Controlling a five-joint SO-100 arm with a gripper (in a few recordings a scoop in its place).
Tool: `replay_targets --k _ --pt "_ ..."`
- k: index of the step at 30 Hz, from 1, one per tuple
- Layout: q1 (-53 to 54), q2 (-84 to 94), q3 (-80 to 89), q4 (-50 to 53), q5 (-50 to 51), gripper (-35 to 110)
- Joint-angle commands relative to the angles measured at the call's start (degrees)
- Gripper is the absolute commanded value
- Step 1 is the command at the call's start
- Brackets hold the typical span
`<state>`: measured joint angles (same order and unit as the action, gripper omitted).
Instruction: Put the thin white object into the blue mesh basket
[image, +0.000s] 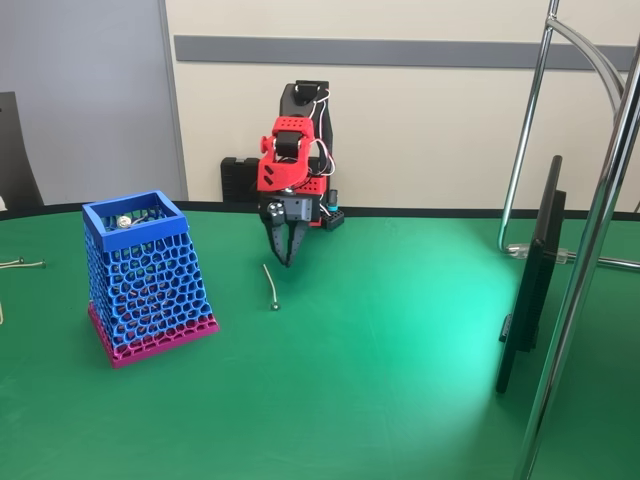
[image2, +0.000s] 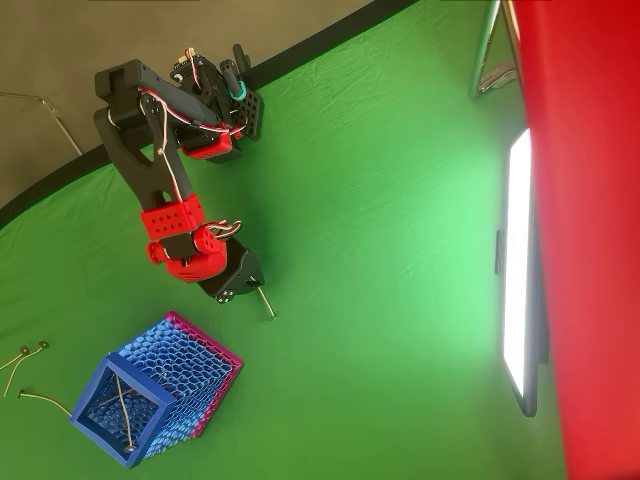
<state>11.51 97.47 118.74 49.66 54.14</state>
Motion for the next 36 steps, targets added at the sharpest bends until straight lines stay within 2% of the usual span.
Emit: replay_targets --k 1,9,36 --pt "1.5 -2.0 -3.3 -1.0 1.2 8" --pt "1.4 -8.3 -6.9 -1.4 6.0 16" --pt "-1.8 -25.6 -22.9 1.1 8.7 15"
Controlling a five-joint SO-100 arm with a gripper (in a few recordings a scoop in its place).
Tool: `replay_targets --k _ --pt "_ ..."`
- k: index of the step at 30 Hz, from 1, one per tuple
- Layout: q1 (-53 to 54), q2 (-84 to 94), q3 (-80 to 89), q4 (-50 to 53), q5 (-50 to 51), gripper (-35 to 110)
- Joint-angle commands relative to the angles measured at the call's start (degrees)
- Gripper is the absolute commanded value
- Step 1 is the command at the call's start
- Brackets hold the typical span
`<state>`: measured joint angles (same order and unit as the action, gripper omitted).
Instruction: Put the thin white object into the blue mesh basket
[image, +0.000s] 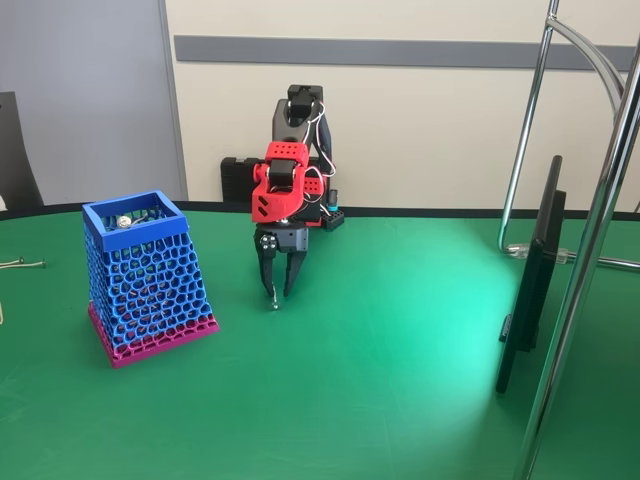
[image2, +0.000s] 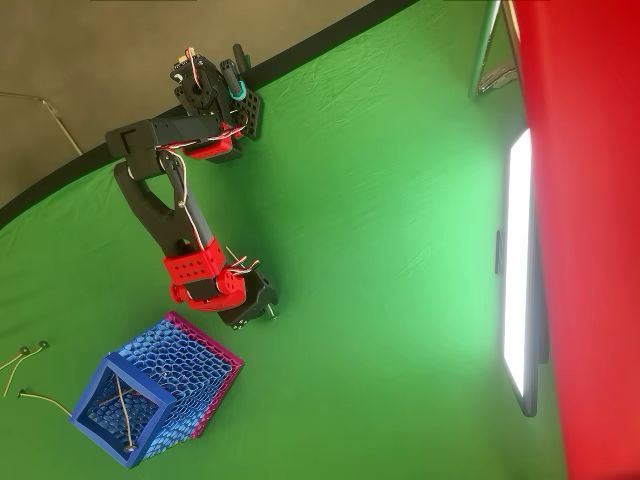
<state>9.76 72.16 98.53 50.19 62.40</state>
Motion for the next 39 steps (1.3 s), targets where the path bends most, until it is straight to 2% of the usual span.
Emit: replay_targets --k 1,29,39 --pt "-0.1 -0.6 -3.0 0.7 0.4 15" --pt "1.3 -8.4 -12.7 5.4 1.7 13" --pt "2.5 -9.0 -13.2 5.4 1.0 4"
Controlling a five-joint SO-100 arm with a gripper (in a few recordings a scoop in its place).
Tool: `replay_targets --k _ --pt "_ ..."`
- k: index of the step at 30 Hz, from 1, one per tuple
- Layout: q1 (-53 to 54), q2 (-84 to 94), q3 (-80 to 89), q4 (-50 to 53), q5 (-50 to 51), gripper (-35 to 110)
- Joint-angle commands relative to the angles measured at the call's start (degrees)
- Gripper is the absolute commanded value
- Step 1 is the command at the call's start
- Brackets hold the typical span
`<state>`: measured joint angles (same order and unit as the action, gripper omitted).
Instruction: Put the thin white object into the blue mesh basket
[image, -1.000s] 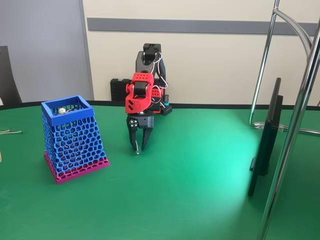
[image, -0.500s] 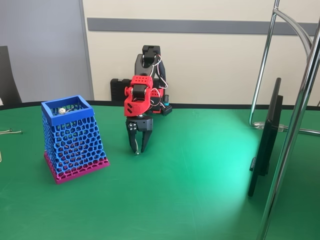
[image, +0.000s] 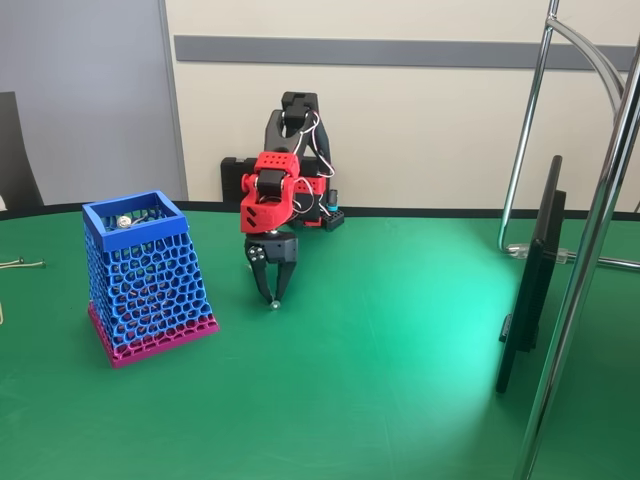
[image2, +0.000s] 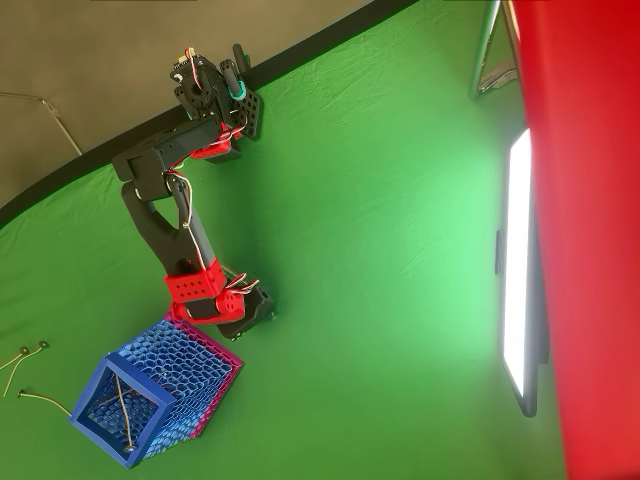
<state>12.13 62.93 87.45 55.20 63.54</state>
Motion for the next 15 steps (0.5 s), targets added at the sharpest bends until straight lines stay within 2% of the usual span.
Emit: replay_targets --k 1,7,15 --pt "0.0 0.3 -2.1 0.4 -0.4 3" --pt "-1.7 0.5 -2.9 0.3 -2.0 0" --pt "-9.0 6.9 -6.9 0.2 -5.7 0"
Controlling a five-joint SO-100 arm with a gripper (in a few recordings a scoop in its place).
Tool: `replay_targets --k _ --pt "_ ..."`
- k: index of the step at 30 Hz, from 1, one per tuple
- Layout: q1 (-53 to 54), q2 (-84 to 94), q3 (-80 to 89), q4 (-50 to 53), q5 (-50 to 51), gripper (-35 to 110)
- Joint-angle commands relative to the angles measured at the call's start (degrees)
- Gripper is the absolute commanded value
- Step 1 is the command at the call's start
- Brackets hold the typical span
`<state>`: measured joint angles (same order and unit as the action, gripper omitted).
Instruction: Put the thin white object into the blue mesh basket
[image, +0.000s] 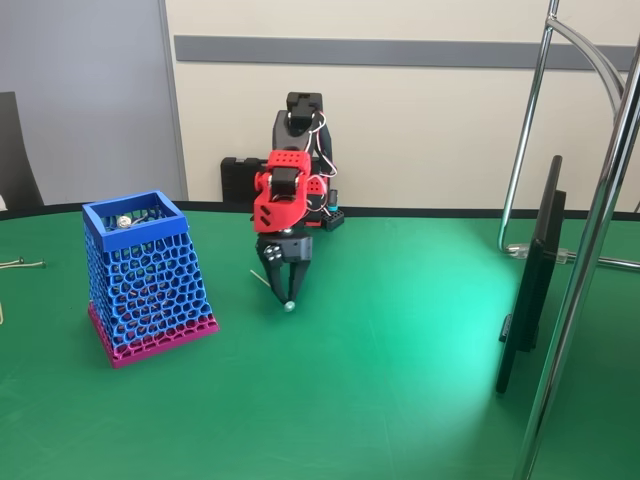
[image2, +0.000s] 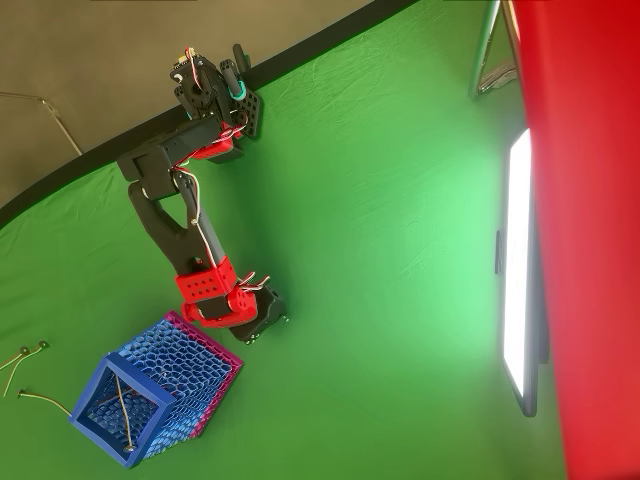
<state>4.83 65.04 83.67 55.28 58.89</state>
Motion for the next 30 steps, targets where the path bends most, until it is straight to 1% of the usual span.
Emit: replay_targets --k 1,3,6,12,17,22,27,30 --pt "-2.4 5.6 -4.0 0.1 -1.1 0" --pt "-3.6 7.2 -6.2 -0.4 -2.4 0" --pt "-4.7 10.1 -7.6 -4.8 -6.7 0" --pt "-4.5 15.7 -7.1 -16.7 -16.4 0" --pt "-3.8 19.0 -6.6 -25.1 -21.6 0" --pt "-1.4 24.1 -2.6 -36.4 -27.8 0" --pt "2.7 27.1 -5.3 -37.2 -30.1 0" --pt "6.9 28.2 -7.0 -37.3 -27.5 0"
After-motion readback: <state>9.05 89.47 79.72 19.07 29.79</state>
